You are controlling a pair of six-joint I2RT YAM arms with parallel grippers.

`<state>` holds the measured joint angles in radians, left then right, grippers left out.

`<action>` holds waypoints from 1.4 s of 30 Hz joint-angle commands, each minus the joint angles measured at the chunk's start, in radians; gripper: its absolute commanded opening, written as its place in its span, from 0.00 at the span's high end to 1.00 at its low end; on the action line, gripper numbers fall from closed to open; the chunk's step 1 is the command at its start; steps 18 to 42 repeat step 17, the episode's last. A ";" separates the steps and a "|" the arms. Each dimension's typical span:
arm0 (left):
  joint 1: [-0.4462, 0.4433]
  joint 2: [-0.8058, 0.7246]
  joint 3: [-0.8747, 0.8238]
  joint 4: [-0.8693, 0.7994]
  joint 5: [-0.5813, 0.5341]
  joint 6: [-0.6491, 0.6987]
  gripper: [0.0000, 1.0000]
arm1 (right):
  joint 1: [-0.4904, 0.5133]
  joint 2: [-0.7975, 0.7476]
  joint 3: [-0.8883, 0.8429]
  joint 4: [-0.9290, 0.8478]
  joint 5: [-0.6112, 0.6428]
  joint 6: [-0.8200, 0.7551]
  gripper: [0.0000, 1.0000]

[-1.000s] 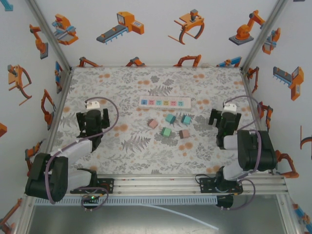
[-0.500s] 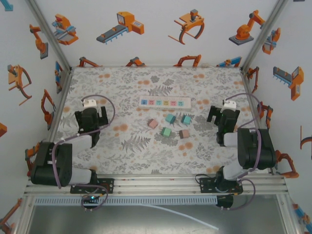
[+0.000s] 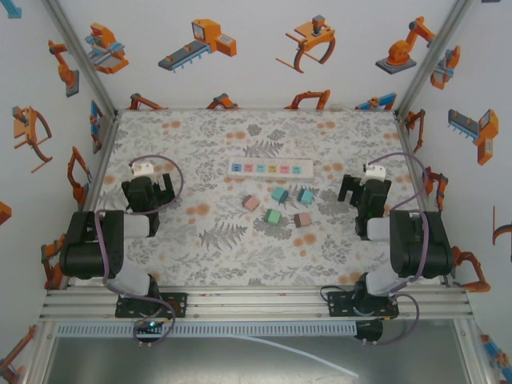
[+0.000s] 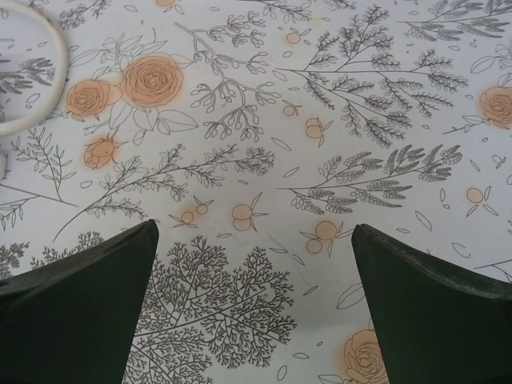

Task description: Pull the plug off the socket

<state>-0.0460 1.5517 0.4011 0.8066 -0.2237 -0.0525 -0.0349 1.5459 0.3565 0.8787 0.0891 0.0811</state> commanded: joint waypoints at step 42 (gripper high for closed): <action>-0.002 -0.009 -0.005 0.054 0.021 -0.005 0.03 | 0.003 -0.004 0.029 -0.005 -0.014 -0.011 0.01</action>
